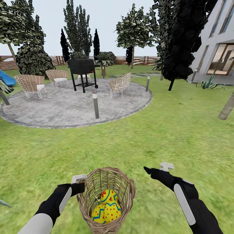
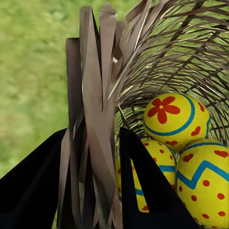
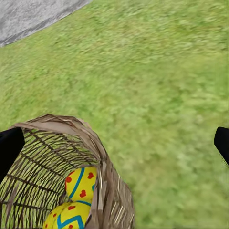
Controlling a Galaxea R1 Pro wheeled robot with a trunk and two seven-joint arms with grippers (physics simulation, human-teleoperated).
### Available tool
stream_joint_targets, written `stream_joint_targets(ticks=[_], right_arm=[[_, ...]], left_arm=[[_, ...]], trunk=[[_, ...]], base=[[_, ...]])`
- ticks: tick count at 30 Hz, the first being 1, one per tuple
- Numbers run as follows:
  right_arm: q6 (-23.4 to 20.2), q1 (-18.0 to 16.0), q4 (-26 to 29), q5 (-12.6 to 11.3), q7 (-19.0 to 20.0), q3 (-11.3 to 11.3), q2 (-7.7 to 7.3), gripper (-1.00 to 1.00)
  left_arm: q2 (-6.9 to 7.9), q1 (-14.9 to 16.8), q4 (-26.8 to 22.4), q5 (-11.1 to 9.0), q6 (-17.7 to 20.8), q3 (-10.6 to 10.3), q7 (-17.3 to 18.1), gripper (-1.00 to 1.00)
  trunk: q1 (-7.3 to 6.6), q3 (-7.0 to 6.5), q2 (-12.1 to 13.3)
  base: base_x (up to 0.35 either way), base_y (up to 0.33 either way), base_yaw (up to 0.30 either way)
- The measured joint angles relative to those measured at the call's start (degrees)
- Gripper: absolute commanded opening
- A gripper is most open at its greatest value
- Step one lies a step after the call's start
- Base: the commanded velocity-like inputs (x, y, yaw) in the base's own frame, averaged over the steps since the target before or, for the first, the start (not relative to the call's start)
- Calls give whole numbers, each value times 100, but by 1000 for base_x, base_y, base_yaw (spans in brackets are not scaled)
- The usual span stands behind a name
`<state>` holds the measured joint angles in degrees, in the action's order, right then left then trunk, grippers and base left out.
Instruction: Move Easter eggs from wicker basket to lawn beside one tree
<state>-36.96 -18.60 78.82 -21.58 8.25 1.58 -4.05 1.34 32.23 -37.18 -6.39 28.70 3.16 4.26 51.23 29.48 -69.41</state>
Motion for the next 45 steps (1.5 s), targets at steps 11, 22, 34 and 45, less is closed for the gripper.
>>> stream_joint_targets(ticks=[11, 22, 34, 45], right_arm=[[1, 1, 3, 0, 0, 1, -1, 100], [1, 1, 0, -1, 0, 1, -1, 100], [34, 1, -8, 33, -4, 12, -1, 100], [294, 0, -727, 1035, -76, 667, -73, 100]], left_arm=[[-1, 2, 12, 2, -1, 3, 25, -100], [-1, 2, 20, 5, -1, 3, 26, -100], [-6, 0, 14, -37, 1, -5, 26, -100], [2, 0, 27, -10, 1, 3, 26, -100]], trunk=[[0, -19, 0], [0, -65, 0], [0, -111, 0], [0, -112, 0]], base=[[324, -33, -161], [325, 0, -271], [327, 0, -234], [327, 0, -3]])
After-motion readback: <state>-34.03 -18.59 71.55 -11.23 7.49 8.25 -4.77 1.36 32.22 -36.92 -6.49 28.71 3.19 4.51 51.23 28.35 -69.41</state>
